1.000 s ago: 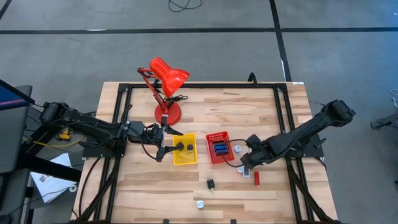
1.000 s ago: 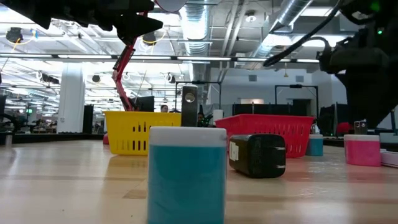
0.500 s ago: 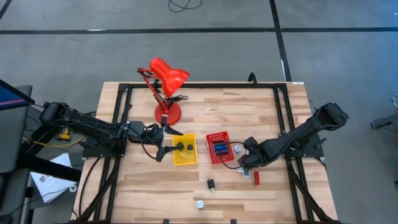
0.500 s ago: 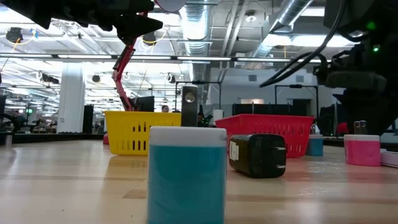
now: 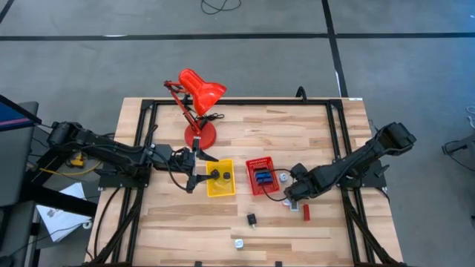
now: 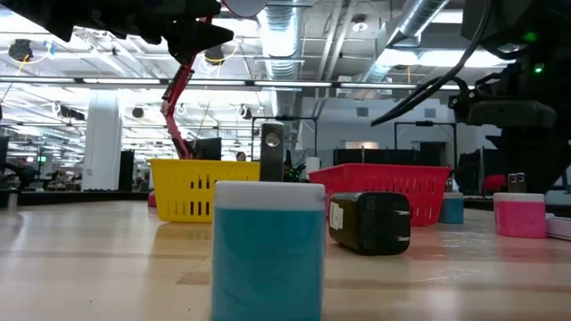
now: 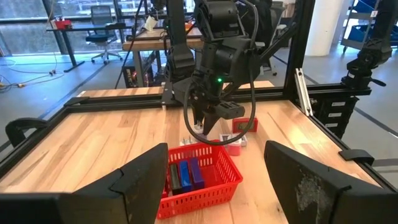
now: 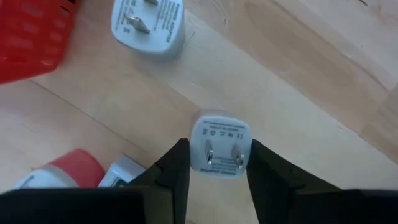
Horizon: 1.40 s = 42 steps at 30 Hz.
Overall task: Pick & Place Office items
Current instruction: Put the purple charger adapter into the yellow bin
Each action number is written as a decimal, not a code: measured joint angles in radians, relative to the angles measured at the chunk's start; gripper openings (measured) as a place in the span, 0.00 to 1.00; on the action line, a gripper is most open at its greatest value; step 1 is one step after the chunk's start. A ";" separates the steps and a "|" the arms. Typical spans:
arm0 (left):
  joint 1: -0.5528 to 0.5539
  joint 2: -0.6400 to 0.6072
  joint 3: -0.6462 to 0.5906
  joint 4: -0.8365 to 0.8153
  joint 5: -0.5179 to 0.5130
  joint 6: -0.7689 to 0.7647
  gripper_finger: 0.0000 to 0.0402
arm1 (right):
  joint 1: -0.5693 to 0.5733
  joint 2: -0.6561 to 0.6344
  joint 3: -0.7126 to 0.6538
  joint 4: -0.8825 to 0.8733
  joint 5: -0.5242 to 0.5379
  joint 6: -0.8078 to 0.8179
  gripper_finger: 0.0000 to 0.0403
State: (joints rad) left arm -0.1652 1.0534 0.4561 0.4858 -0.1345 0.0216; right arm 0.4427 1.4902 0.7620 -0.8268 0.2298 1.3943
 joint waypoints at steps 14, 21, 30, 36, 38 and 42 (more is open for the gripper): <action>0.000 0.000 0.000 0.000 -0.001 -0.003 0.65 | 0.002 -0.088 0.163 -0.328 0.105 -0.068 0.29; 0.003 -0.059 0.001 -0.130 -0.005 0.004 0.65 | -0.013 -0.069 0.346 -0.186 0.217 -0.417 0.29; -0.003 -0.171 0.001 -0.361 -0.004 -0.221 0.65 | -0.067 0.182 0.608 -0.071 0.210 -0.911 0.29; -0.025 -0.129 0.001 -0.361 -0.003 -0.266 0.65 | -0.069 0.311 0.756 -0.043 0.217 -1.128 0.29; -0.035 -0.083 0.001 -0.309 -0.003 -0.263 0.65 | -0.072 0.323 0.784 -0.030 0.217 -1.168 0.29; -0.058 0.020 0.001 -0.146 0.001 -0.182 0.65 | -0.091 0.307 0.792 -0.007 0.215 -1.209 0.29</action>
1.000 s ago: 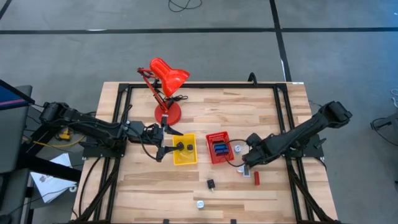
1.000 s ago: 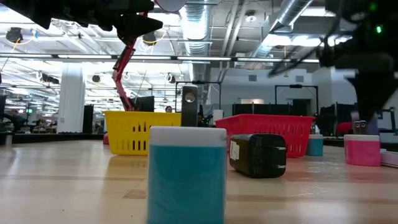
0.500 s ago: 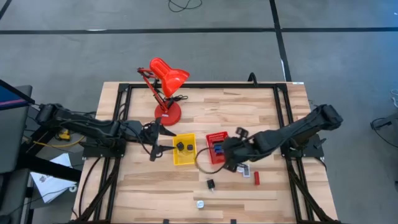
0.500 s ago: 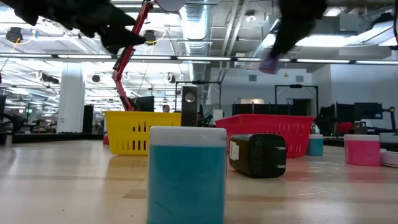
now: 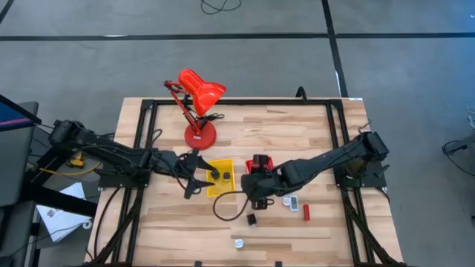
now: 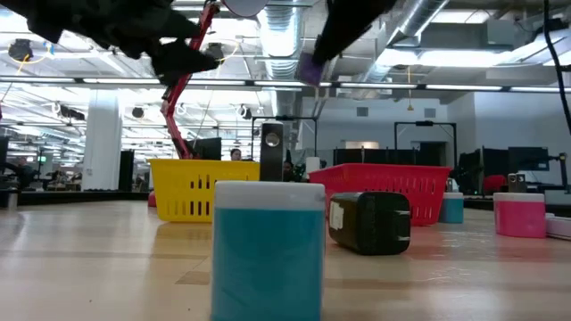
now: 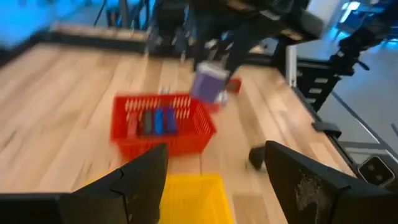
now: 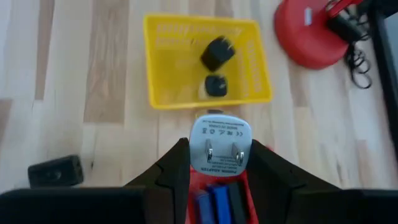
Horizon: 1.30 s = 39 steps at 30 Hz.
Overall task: Pick & Place Office items
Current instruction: Put the purple charger adapter into the yellow bin
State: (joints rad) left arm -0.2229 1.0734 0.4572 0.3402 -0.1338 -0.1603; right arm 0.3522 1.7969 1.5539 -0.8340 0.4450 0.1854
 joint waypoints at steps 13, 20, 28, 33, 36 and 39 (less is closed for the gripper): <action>0.006 0.289 0.000 0.417 -0.006 0.102 0.65 | -0.063 -0.024 0.000 0.114 -0.139 -0.081 0.29; 0.006 0.310 0.000 0.428 -0.094 0.104 0.65 | -0.093 -0.025 0.000 0.200 -0.190 -0.122 0.29; 0.006 0.310 0.000 0.456 -0.090 0.108 0.65 | -0.099 -0.025 0.000 0.290 -0.188 -0.167 0.29; -0.003 0.310 0.000 0.456 -0.047 0.167 0.65 | -0.093 -0.025 0.000 0.325 -0.159 -0.196 0.29; -0.008 0.308 0.000 0.466 -0.043 0.185 0.65 | -0.074 -0.025 -0.004 0.328 -0.095 -0.219 0.29; -0.008 0.308 0.000 0.470 -0.043 0.186 0.65 | -0.059 -0.029 -0.030 0.325 -0.090 -0.223 0.29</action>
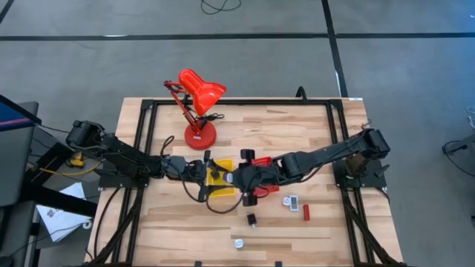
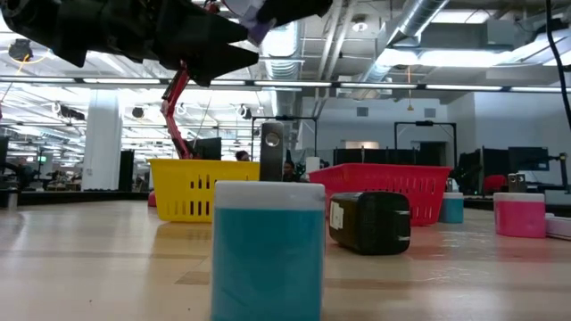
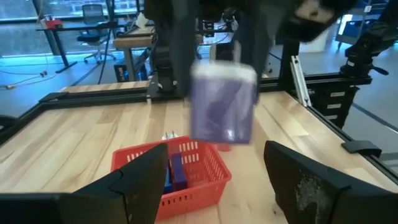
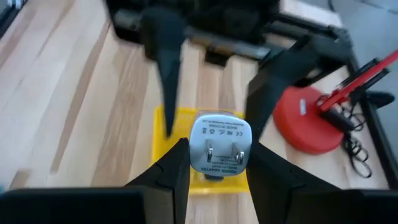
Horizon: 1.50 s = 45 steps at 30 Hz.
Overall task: Pick & Place Office items
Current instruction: Put the purple charger adapter into the yellow bin
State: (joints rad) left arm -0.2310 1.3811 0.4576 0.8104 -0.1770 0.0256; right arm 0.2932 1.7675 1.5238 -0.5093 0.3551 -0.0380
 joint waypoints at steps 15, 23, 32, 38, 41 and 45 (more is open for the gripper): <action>0.001 0.000 0.000 0.034 0.000 -0.007 0.65 | -0.029 -0.013 -0.026 -0.004 -0.037 0.099 0.31; 0.002 0.000 0.001 0.036 -0.001 -0.006 0.63 | -0.029 0.020 -0.025 0.038 -0.067 0.094 0.31; 0.002 0.000 0.000 0.016 -0.001 -0.007 0.47 | -0.034 0.020 -0.026 0.028 -0.068 0.091 0.31; 0.002 0.000 0.000 0.012 -0.008 -0.004 0.35 | -0.033 0.020 -0.026 0.031 -0.070 0.091 0.31; 0.001 0.000 0.000 0.010 -0.008 -0.003 0.30 | -0.032 0.020 -0.026 0.030 -0.071 0.092 0.31; 0.001 0.000 0.000 0.010 -0.008 -0.003 0.29 | -0.032 0.020 -0.026 0.030 -0.071 0.092 0.31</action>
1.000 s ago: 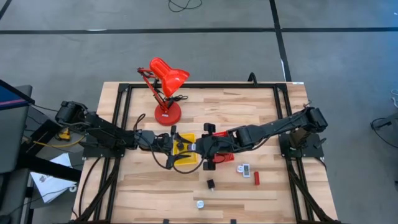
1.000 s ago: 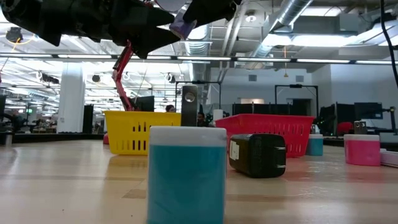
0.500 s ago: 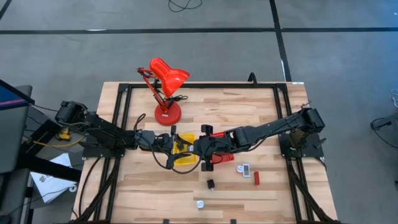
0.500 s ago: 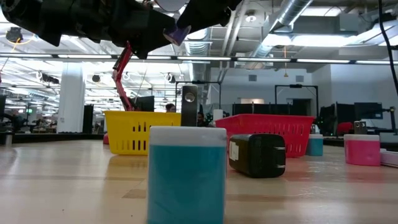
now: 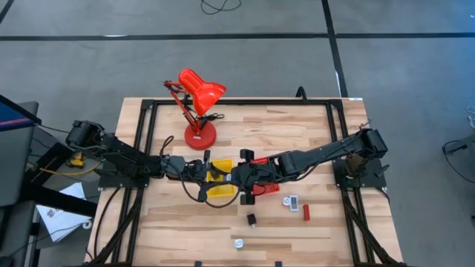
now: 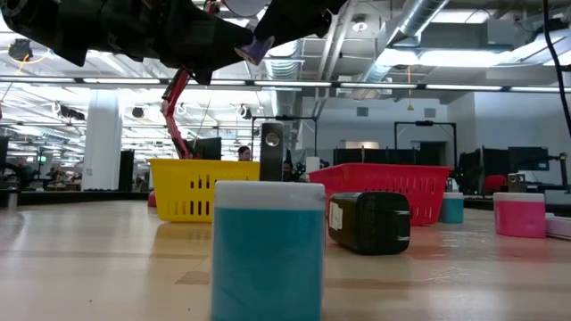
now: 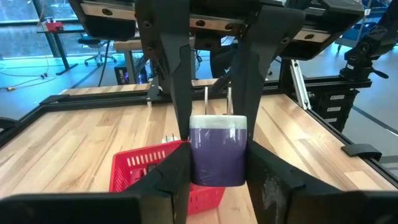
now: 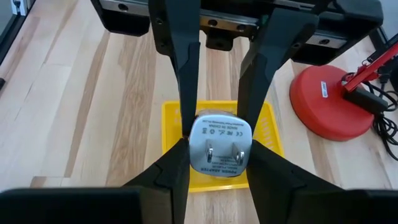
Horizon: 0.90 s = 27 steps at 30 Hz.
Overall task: Pick & Place Office items
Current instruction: Put the purple charger adapter into the yellow bin
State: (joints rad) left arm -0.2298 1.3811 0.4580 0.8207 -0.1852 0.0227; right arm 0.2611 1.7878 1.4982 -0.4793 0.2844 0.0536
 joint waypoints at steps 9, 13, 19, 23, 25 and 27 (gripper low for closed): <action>0.000 0.000 0.000 0.001 -0.002 -0.001 0.31 | 0.005 -0.002 0.000 -0.032 0.000 0.019 0.42; 0.000 0.000 0.000 0.001 -0.001 -0.001 0.30 | 0.007 -0.003 0.000 -0.039 -0.004 0.026 0.51; 0.000 0.000 0.000 0.008 -0.001 0.016 0.32 | 0.021 -0.060 -0.001 -0.168 0.005 0.049 0.65; 0.000 0.000 0.000 0.054 0.076 0.031 0.30 | 0.051 -0.123 -0.055 -0.163 0.033 0.055 0.66; 0.000 0.000 0.000 0.083 0.119 0.042 0.31 | 0.060 -0.173 -0.134 -0.089 0.035 0.060 0.66; 0.000 0.000 0.000 0.110 0.140 0.067 0.32 | 0.060 -0.234 -0.241 0.028 0.029 0.078 0.66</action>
State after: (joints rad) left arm -0.2295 1.3811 0.4580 0.9305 -0.0448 0.0893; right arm 0.3209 1.5543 1.2576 -0.4514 0.3130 0.1320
